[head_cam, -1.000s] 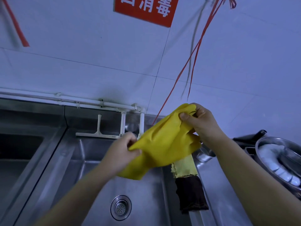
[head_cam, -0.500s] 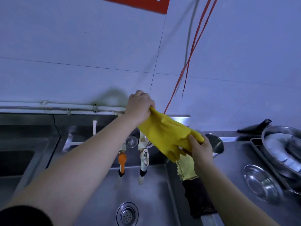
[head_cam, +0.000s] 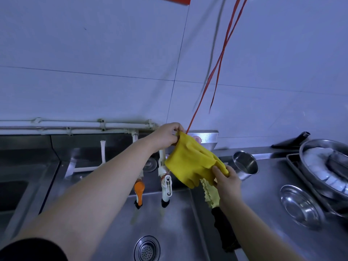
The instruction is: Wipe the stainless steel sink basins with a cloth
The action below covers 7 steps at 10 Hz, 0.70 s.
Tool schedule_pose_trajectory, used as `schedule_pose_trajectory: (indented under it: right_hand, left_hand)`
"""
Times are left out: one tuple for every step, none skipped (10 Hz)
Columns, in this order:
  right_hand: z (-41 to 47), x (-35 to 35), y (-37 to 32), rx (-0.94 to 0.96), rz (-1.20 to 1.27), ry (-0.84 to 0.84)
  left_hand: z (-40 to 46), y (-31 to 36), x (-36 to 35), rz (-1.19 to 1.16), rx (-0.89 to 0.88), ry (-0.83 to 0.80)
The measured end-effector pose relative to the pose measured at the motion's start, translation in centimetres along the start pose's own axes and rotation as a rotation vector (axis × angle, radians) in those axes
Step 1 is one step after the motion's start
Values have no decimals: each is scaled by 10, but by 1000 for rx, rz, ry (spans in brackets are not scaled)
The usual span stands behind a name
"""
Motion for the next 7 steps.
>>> schedule_pose_trajectory:
  right_hand:
    - [-2, -7, 4, 7, -45, -8]
    - [-3, -15, 7, -24, -81, -44]
    - [-2, -18, 11, -47, -144, -51]
    - [-5, -20, 13, -45, -171, -63]
    - [-11, -23, 10, -6, -209, -102]
    - [-19, -26, 6, 65, -272, -185]
    - [-29, -31, 0, 149, -363, -264]
  left_hand:
    - [0, -11, -6, -22, 70, -41]
    - [0, -18, -6, 78, 109, -87]
    - [3, -20, 8, 165, 98, 16]
    - [2, -14, 14, 117, 58, 73]
    - [-5, -12, 17, 195, 26, 88]
    - [-17, -15, 29, 293, 3, 167]
    - [-42, -23, 43, 351, 24, 217]
Point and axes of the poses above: each hand's wrist, its own z-axis towards the middle knuckle, its own x-axis out of the back of the hand, y = z × x, the point moved 5 cm from there along z, towards the middle knuckle, and after that the axes turned 8 degrees about y, right-handed, at the moved point
